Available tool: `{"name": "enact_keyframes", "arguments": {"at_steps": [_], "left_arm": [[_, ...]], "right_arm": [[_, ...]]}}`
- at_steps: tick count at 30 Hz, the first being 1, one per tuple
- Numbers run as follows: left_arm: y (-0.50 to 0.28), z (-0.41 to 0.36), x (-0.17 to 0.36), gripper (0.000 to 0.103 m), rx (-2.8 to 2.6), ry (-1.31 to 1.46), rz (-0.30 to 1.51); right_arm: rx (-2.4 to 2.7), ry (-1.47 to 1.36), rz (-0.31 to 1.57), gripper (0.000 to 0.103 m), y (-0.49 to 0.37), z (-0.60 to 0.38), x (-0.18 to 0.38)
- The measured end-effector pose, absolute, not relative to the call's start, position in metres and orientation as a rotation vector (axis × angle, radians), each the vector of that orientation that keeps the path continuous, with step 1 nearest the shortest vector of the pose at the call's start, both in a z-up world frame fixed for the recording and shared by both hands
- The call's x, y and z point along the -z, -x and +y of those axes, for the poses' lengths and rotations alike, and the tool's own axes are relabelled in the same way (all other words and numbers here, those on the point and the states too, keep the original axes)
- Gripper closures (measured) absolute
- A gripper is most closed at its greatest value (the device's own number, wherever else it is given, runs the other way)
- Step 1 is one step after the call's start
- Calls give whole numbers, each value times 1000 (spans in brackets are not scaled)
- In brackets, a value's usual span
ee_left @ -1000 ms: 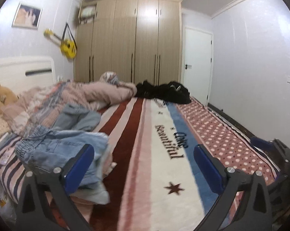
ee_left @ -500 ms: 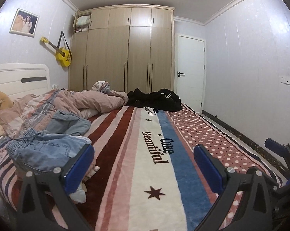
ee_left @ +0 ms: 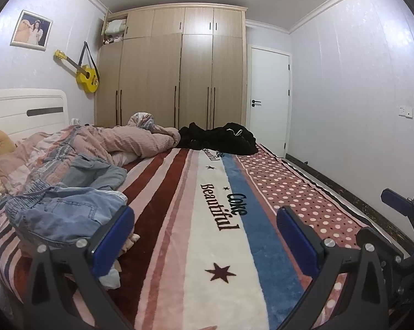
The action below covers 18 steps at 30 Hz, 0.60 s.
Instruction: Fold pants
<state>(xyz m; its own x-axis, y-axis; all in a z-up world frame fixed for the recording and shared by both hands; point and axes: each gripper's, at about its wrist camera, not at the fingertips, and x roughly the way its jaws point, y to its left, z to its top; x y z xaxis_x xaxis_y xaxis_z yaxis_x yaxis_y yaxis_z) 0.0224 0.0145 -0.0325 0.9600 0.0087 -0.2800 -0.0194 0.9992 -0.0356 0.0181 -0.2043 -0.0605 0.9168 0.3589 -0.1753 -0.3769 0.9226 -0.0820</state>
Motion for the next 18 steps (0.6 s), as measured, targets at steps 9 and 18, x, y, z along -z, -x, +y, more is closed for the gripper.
{"name": "enact_keyframes", "arguments": {"at_steps": [9,18], "left_arm": [[-24,14,35,1,-10,36,286],[-23,12,34,1,-8,26,279]], "right_arm": [[-372,112,163,1,-20,-205,61],[-355,105,166,1,-21,-206,60]]}}
